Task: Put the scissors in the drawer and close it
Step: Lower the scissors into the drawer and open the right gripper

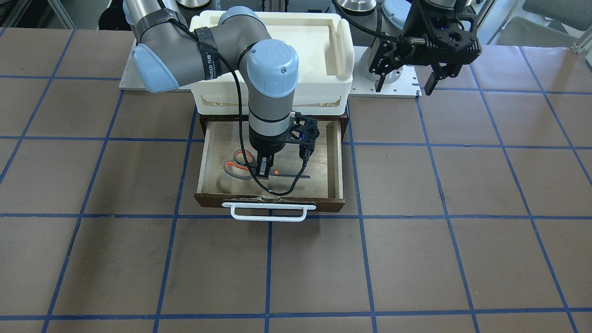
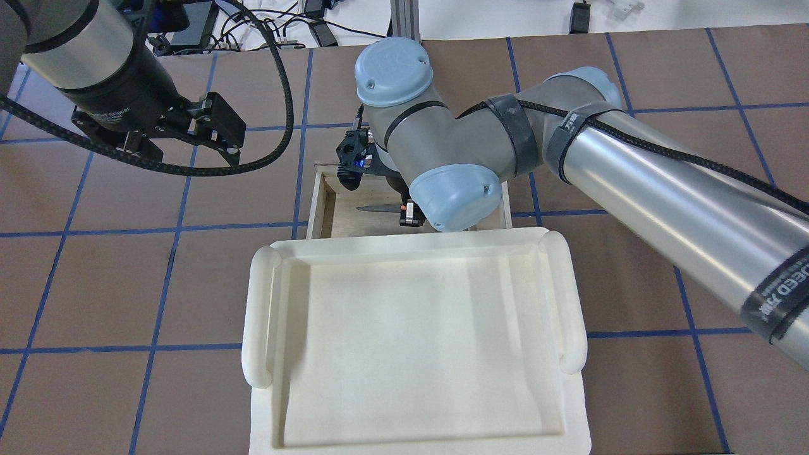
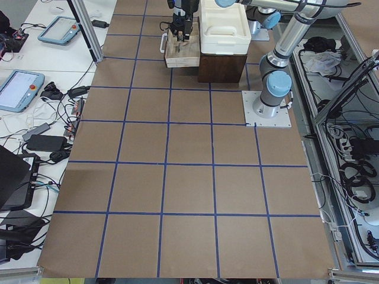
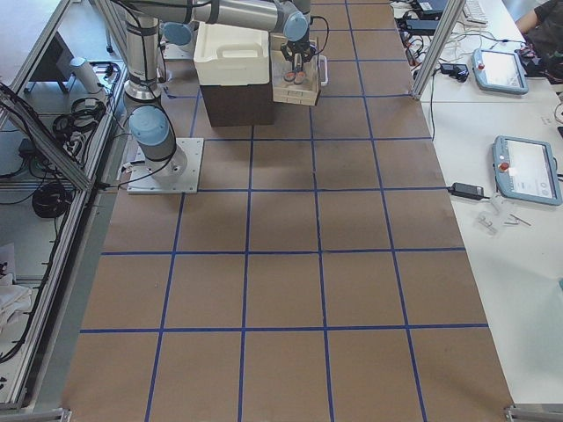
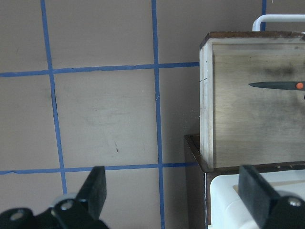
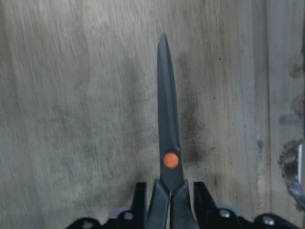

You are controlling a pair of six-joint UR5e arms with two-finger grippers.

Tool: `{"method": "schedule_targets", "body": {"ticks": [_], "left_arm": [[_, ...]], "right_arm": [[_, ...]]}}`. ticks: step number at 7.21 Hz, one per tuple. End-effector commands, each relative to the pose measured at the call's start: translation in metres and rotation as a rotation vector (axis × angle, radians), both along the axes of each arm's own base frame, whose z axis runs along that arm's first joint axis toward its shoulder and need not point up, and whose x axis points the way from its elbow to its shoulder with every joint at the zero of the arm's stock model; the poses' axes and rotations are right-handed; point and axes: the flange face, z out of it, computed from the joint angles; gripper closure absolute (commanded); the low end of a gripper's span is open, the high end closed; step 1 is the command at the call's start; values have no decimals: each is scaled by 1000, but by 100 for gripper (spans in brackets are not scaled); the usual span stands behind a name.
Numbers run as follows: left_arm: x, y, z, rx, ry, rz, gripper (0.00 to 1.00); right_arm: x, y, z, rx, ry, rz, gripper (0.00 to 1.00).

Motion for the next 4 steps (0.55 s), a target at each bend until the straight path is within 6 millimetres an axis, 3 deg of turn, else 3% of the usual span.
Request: {"method": "schedule_targets", "body": {"ticks": [1,2,3,4], "left_arm": [[0,0,0,1,-1,-9,0],[-1,-2,-2,-1,2,-11,0],[-1,-9,-7,5,3,-11,0],[-2,-16,-12,1,2,-14,0]], "right_arm": [[-1,-3,10,-4,-31,-19,2],[-9,-11,38,-25,-44,-34,1],[-31,-21,69,-17,-35,-63,1],[-73,-36,106,-40,-47,-136,1]]}}
